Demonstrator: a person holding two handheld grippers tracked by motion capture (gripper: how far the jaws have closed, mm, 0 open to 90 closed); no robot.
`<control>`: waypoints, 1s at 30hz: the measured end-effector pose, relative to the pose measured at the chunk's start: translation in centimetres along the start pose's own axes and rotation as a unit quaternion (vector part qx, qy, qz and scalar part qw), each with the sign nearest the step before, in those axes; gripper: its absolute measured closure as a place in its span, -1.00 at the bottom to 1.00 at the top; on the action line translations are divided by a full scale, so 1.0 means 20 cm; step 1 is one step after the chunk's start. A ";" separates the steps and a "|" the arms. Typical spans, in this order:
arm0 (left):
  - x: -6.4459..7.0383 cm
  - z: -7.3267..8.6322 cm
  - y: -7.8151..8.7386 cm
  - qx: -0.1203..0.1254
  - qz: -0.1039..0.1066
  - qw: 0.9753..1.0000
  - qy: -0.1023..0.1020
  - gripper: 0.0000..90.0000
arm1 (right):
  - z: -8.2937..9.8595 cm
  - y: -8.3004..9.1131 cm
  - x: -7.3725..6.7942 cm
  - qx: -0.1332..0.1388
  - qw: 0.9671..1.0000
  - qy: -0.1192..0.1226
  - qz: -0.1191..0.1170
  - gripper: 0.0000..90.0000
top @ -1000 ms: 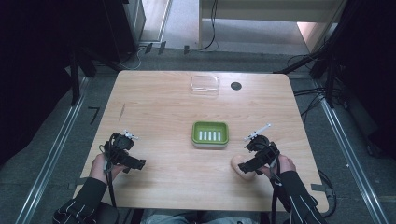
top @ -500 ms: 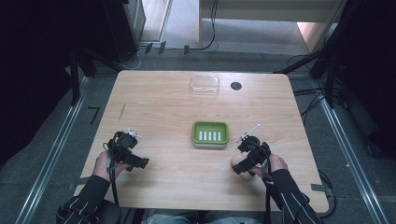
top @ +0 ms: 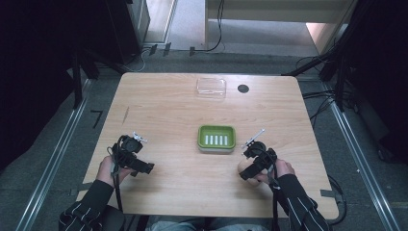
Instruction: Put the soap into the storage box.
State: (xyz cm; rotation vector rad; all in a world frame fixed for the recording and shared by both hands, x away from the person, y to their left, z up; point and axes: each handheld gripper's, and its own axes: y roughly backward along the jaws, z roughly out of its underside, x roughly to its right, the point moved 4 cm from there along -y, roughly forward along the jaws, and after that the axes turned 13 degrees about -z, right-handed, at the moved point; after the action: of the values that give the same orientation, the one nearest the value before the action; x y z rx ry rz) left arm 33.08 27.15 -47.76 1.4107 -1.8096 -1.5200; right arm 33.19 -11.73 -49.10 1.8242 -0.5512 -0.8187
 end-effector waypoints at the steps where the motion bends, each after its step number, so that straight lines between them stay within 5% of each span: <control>1: 0.00 0.00 0.00 0.000 0.000 1.000 -0.001 -0.99 | 0.00 0.00 0.00 0.000 1.000 -0.002 0.000 -0.75; 30: 0.01 0.00 0.00 -0.003 0.003 1.000 -0.003 -0.99 | -0.02 -0.09 -0.02 -0.039 0.999 0.019 0.031 -0.37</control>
State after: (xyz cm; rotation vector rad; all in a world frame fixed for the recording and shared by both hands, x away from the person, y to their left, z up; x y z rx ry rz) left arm 33.03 27.08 -47.84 1.3995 -1.8086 -1.5267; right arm 33.20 -10.50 -50.48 1.7388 -0.5410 -0.7533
